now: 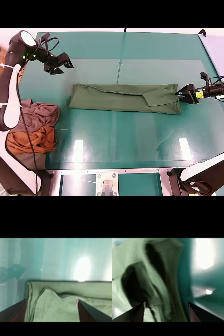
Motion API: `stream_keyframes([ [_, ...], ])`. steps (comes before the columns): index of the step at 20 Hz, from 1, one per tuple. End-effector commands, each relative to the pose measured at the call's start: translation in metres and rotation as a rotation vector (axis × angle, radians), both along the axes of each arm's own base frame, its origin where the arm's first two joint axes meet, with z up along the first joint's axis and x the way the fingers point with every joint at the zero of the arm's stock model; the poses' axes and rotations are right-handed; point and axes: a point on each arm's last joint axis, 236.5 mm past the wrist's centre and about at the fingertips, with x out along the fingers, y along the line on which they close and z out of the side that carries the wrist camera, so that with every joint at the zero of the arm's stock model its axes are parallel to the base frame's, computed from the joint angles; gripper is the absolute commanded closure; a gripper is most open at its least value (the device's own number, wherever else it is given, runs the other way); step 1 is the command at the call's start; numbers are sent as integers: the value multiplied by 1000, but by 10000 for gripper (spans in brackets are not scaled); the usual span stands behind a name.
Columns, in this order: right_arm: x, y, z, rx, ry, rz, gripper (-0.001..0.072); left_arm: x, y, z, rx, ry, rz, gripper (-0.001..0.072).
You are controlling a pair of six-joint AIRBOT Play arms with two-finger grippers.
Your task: Fold the shirts.
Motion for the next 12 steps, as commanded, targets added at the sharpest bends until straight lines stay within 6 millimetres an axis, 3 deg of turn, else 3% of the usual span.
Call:
stream_keyframes([
  [1,-4,12,-15,71,-2,48,101,-7,-1,-2,-3,29,-11,12],
  [6,5,12,-18,46,-18,49,101,-6,-1,-2,-3,26,-10,12],
  [9,16,-17,5,10,-79,26,101,-6,-1,-2,-2,26,-11,12],
  [12,1,-25,25,41,-70,78,101,-7,-1,-3,-3,29,-12,12],
])
